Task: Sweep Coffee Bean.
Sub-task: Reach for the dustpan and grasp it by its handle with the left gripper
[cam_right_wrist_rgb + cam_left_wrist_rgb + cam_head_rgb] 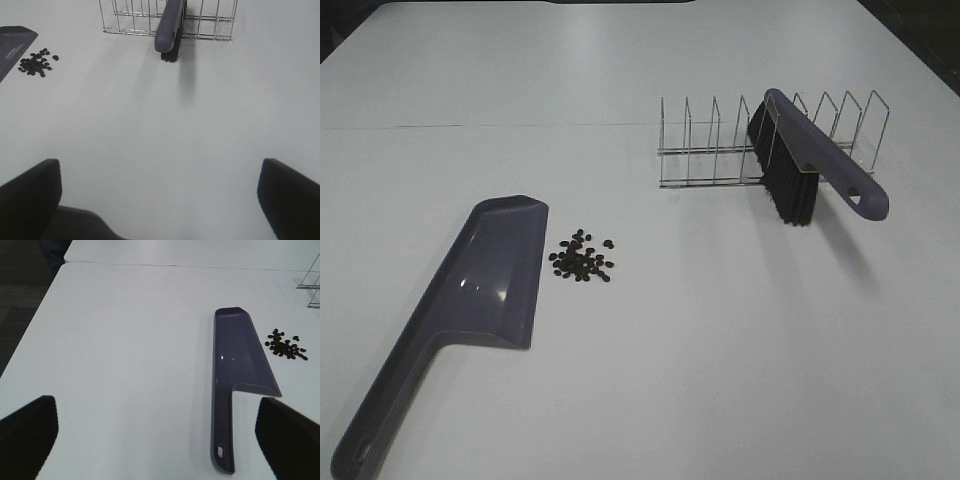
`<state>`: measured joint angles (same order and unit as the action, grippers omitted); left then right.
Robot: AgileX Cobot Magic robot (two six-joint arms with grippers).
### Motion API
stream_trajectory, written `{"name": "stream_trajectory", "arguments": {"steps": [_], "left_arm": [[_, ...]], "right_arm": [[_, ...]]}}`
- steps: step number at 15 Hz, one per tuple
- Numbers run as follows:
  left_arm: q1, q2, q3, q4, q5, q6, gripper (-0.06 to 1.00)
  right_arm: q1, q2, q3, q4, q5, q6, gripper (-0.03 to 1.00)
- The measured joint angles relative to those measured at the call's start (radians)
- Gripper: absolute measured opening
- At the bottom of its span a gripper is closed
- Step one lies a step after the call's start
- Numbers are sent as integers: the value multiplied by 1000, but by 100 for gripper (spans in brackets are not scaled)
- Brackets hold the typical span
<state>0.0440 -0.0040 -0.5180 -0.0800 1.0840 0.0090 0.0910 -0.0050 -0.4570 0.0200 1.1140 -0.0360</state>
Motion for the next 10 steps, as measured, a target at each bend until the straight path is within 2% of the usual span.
{"name": "stream_trajectory", "arguments": {"steps": [10], "left_arm": [[0, 0, 0, 0, 0, 0, 99]], "right_arm": [[0, 0, 0, 0, 0, 0, 99]]}}
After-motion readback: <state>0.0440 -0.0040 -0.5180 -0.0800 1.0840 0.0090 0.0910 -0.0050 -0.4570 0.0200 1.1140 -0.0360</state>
